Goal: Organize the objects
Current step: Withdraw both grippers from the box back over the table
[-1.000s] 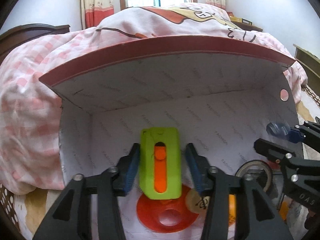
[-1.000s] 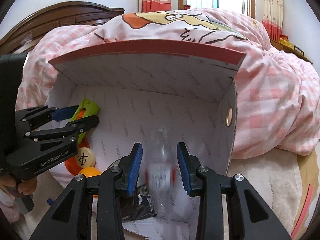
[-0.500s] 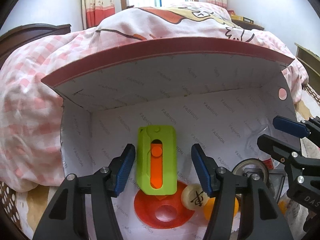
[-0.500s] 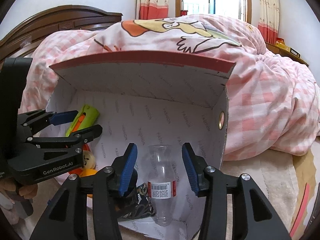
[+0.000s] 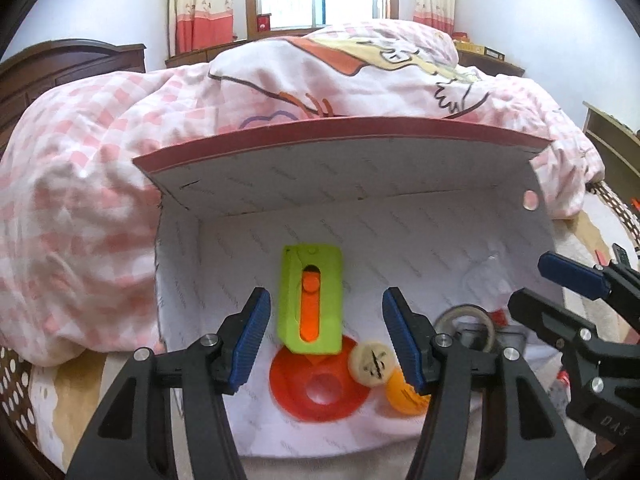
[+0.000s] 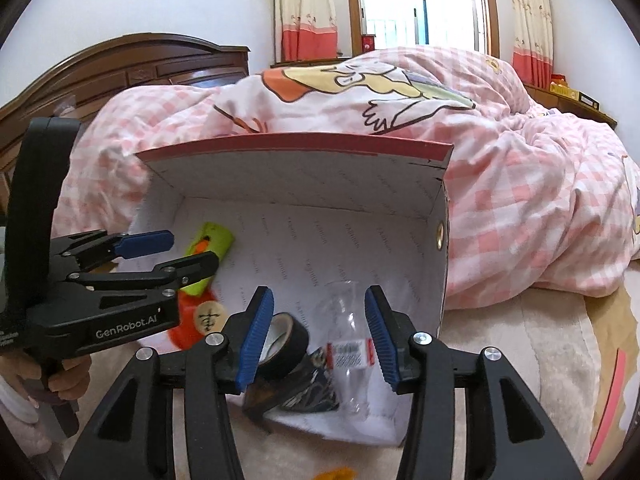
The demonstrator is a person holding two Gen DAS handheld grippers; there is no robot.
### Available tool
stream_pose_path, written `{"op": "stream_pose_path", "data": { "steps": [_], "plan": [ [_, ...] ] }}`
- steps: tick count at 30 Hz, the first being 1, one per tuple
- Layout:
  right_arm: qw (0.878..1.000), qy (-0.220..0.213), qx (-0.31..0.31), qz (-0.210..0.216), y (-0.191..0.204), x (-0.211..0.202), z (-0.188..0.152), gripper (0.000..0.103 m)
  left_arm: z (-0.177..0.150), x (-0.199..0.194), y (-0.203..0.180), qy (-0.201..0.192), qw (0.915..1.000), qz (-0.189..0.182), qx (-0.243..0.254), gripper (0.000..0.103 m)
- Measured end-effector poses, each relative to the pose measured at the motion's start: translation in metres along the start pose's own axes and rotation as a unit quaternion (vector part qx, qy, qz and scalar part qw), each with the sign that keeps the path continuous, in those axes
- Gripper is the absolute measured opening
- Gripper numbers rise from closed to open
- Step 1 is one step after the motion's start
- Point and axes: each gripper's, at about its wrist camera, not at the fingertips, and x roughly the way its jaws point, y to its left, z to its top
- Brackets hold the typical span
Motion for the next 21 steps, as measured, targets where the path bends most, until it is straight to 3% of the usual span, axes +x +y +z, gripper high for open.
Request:
{"op": "stream_pose_path", "data": {
  "steps": [6, 14, 21],
  "plan": [
    [1.0, -0.013, -0.001, 0.017, 0.012, -0.029, -0.013, 0.057, -0.02, -0.029, 0.002, -0.003, 0.9998, -0.02, -0.007, 0.059],
    [0.999, -0.009, 0.014, 0.031, 0.021, -0.057, -0.041, 0.058, -0.046, -0.067, -0.005, -0.013, 0.9987, -0.046, -0.014, 0.059],
    [0.999, 0.009, 0.029, 0.033, 0.022, -0.07, -0.072, 0.058, -0.075, -0.082, -0.015, 0.001, 0.9977, -0.064, -0.021, 0.059]
  ]
}}
